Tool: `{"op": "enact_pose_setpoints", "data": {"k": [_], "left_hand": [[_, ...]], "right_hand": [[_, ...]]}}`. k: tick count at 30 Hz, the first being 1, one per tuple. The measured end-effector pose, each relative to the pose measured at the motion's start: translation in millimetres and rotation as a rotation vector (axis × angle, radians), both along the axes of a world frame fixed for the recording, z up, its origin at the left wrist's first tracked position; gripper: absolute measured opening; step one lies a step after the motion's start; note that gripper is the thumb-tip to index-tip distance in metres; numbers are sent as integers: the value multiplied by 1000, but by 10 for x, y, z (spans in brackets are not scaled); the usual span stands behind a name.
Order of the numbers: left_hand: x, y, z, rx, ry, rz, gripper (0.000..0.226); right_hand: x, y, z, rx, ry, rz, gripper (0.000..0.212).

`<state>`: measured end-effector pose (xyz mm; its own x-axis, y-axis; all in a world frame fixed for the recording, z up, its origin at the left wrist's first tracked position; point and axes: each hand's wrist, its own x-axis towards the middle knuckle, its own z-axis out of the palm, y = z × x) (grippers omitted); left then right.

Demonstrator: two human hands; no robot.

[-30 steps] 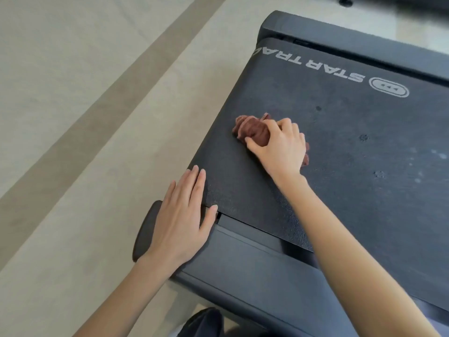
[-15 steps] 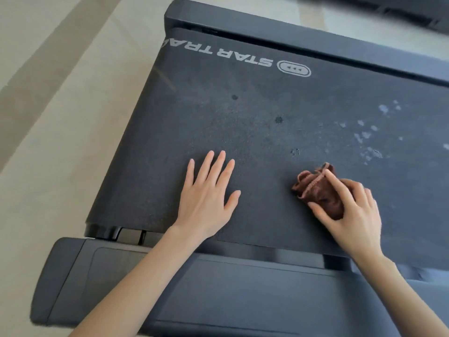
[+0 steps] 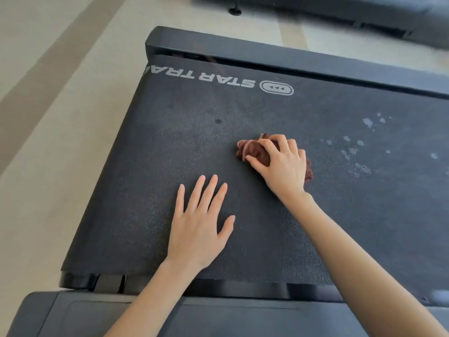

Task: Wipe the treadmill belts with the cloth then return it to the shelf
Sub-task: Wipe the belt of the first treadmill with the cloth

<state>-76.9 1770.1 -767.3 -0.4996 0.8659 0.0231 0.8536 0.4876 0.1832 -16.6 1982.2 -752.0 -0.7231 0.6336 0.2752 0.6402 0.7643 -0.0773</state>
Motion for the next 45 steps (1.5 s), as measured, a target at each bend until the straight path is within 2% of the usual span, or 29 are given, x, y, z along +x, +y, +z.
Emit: {"op": "enact_pose_setpoints", "data": {"k": [3, 6, 10, 13, 18, 21, 26, 27, 30, 33, 36, 40, 45], "left_hand": [[-2, 10, 14, 8, 8, -10, 63], [43, 53, 12, 10, 12, 6, 65], [219, 261, 29, 22, -2, -69, 70], [404, 355, -9, 27, 16, -167, 69], [429, 342, -41, 49, 42, -175, 67], [426, 327, -40, 50, 45, -186, 67], [411, 311, -48, 73, 40, -194, 68], [410, 313, -48, 81, 36, -194, 67], [408, 317, -56, 98, 33, -202, 64], [400, 326, -58, 88, 36, -209, 64], [398, 331, -67, 57, 47, -200, 65], [404, 350, -41, 30, 50, -193, 68], [404, 344, -7, 28, 34, -192, 68]], "right_hand": [[387, -259, 2, -10, 56, 30, 43], [1126, -689, -45, 16, 85, 29, 40], [1764, -1049, -46, 41, 53, 7, 38], [1538, -823, 18, 70, -6, -39, 41], [1060, -264, 50, 55, -104, -202, 52], [1063, -292, 64, 28, -106, -250, 54], [1448, -692, 202, -210, -73, -185, 66], [1530, -735, 250, -211, -51, -168, 68], [1674, -753, 296, -16, -77, 35, 61], [1547, -620, 186, -48, -64, 198, 51], [1363, -418, 78, -106, 42, 137, 43], [1128, -56, 95, -115, 81, 25, 37], [1128, -70, 104, -117, 97, 3, 48]]}}
